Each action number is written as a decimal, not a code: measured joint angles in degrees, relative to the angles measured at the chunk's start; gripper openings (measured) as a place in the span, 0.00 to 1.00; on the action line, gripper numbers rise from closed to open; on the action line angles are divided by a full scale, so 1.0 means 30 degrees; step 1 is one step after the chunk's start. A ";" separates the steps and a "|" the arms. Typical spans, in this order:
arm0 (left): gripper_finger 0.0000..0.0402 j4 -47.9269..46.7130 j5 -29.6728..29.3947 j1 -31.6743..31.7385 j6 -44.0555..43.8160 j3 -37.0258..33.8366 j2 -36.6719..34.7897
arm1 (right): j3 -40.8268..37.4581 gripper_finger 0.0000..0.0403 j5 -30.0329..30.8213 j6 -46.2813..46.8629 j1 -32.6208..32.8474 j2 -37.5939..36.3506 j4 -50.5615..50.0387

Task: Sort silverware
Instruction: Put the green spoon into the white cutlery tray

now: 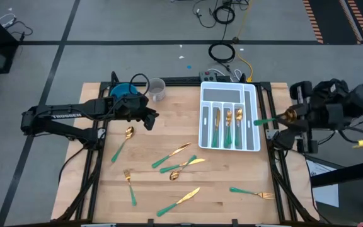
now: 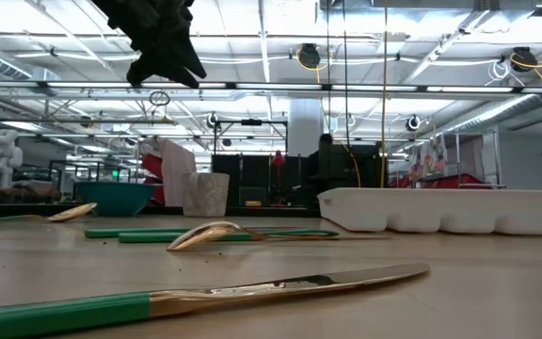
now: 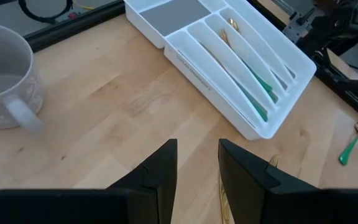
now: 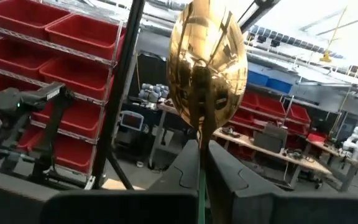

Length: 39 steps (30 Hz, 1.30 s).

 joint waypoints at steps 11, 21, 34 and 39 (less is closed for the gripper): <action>0.31 -0.0010 -0.0080 0.0000 0.0508 0.0000 -0.0007 | 0.0391 0.00 -0.3026 0.2533 -0.6461 0.1954 -0.1510; 0.31 -0.0040 -0.0532 0.0000 0.0515 0.0000 -0.0007 | 0.0349 0.00 -1.6483 0.3915 -1.9584 0.3492 -0.4827; 0.31 -0.0255 -0.0787 0.0000 0.0479 0.0000 -0.0007 | -0.7586 0.00 -3.1109 0.7135 -3.0924 0.0957 -0.4797; 0.31 -0.0265 -0.0913 0.0000 0.0492 0.0000 -0.0007 | -1.5400 0.00 -3.3258 1.3844 -3.2802 -0.2137 0.5938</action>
